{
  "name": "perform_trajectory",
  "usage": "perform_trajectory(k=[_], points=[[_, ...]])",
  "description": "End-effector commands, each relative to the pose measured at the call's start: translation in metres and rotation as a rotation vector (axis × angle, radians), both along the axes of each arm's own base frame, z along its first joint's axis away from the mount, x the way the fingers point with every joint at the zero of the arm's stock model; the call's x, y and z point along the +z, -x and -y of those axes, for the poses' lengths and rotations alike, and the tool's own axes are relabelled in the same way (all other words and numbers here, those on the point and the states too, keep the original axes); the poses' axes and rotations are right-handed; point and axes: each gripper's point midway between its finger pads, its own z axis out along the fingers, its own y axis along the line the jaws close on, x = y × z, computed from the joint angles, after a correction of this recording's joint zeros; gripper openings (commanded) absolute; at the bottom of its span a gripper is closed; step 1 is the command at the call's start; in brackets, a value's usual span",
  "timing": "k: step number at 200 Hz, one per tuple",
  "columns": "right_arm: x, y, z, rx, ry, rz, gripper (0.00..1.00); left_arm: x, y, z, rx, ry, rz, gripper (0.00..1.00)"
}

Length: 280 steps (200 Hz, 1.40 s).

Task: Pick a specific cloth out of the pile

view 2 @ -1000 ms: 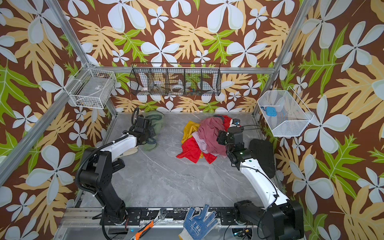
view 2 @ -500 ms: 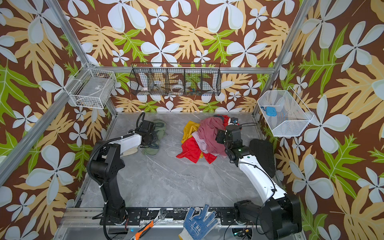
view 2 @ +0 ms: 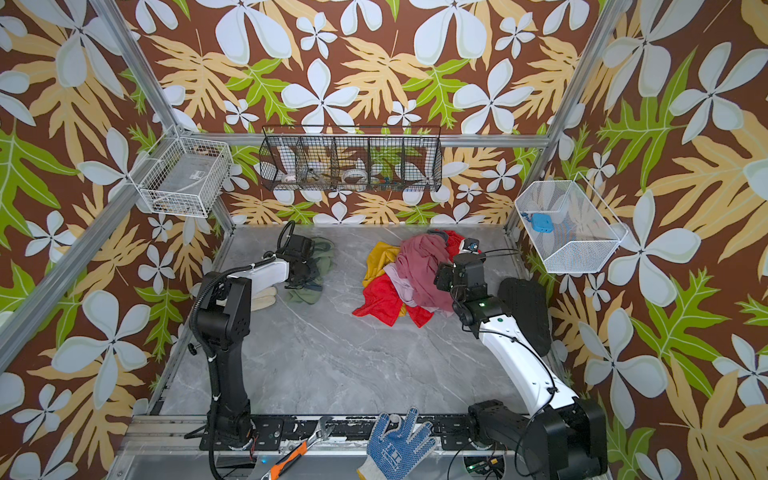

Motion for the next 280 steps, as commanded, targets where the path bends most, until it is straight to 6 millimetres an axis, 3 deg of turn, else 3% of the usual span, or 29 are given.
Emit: perform_trajectory(k=[1, 38, 74, 95, 117, 127, 135, 221, 280], points=[[-0.001, 0.002, 0.005, -0.013, 0.031, -0.008, 0.7, -0.021, 0.023, -0.008, 0.009, -0.021, -0.115, 0.37], [-0.006, 0.004, 0.008, -0.007, 0.08, -0.025, 0.7, -0.01, 0.017, -0.007, -0.003, -0.021, -0.075, 0.53], [-0.01, 0.008, 0.015, -0.01, 0.144, -0.038, 0.71, -0.006, 0.017, -0.006, -0.003, -0.013, -0.067, 0.58], [-0.01, 0.012, 0.023, -0.019, 0.163, -0.035, 0.72, -0.004, 0.019, -0.009, 0.009, -0.024, -0.067, 0.7], [-0.01, 0.017, 0.032, -0.04, 0.164, -0.026, 0.73, 0.004, 0.02, -0.01, 0.02, -0.019, -0.047, 0.73], [-0.01, 0.018, 0.033, -0.04, 0.169, -0.018, 0.73, 0.009, 0.02, -0.009, 0.024, -0.008, -0.033, 0.77], [-0.009, 0.019, 0.032, -0.036, 0.17, -0.01, 0.73, 0.014, 0.02, -0.008, 0.024, 0.002, -0.021, 0.91], [-0.013, 0.025, 0.025, 0.064, 0.241, 0.042, 0.74, 0.064, 0.021, 0.012, 0.028, 0.183, 0.139, 1.0], [-0.019, 0.03, 0.023, 0.106, 0.278, 0.075, 0.75, 0.083, 0.033, 0.023, 0.016, 0.157, 0.189, 1.0]])
